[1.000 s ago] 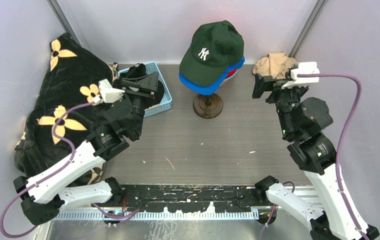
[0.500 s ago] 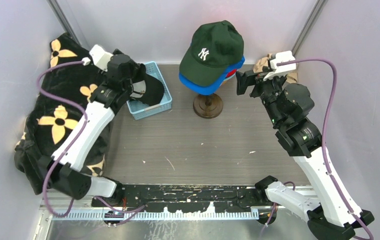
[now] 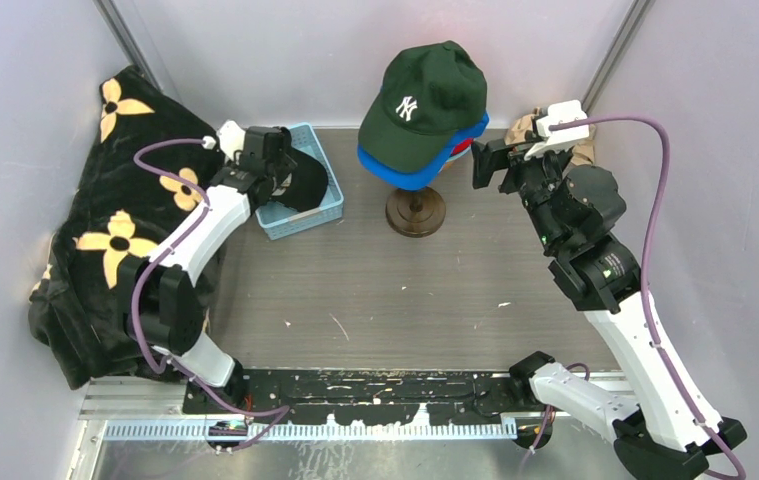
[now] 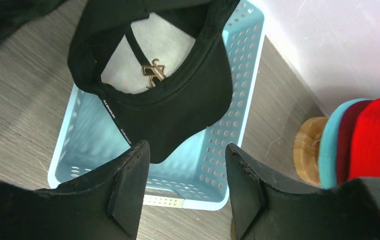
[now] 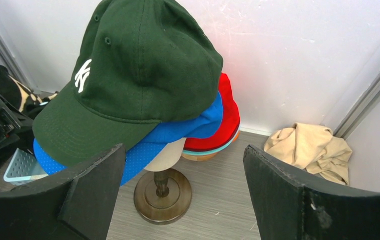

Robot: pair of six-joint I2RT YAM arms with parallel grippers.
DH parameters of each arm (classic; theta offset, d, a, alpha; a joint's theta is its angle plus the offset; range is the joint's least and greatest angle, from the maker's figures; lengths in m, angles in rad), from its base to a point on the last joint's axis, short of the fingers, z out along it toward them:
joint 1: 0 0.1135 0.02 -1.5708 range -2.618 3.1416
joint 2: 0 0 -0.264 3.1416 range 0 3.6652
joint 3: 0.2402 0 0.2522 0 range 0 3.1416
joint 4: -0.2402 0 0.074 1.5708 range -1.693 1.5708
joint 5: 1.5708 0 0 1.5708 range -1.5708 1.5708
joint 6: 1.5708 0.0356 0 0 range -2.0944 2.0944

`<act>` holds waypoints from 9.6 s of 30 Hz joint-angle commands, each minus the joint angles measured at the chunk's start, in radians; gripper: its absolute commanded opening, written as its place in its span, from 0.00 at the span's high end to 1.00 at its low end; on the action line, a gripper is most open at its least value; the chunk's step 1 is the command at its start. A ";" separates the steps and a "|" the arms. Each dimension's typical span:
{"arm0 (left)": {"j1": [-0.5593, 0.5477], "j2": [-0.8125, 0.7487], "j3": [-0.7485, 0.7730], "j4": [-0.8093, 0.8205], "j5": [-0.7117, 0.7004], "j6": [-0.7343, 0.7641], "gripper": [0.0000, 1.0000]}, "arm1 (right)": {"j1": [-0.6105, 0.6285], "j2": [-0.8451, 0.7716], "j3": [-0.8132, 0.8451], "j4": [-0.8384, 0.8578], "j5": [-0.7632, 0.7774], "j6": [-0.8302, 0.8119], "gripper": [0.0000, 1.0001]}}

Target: Stack the hats

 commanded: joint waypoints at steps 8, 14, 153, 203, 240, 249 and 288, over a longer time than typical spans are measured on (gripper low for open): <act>0.013 0.063 -0.101 0.058 0.015 -0.095 0.43 | -0.002 0.000 -0.026 0.079 0.037 -0.017 0.08; 0.025 0.086 -0.126 0.088 0.007 -0.094 0.43 | -0.002 0.001 -0.035 0.079 0.040 -0.014 0.08; -0.059 -0.150 0.602 -0.586 -0.081 -0.206 0.86 | 0.523 0.813 0.457 0.278 -0.066 -0.376 0.99; -0.033 -0.579 0.259 -0.338 -0.093 -0.080 0.64 | 0.199 0.792 0.579 1.001 -0.251 0.643 0.99; -0.034 -0.611 0.190 -0.322 -0.045 -0.110 0.65 | -0.041 0.533 -0.020 1.441 0.031 1.478 0.99; -0.034 -0.612 0.163 -0.314 -0.042 -0.120 0.65 | -0.043 0.495 -0.114 1.475 0.057 1.524 0.99; -0.033 -0.679 0.068 -0.311 -0.038 -0.117 0.65 | 0.087 0.460 -0.574 1.915 0.195 1.521 0.99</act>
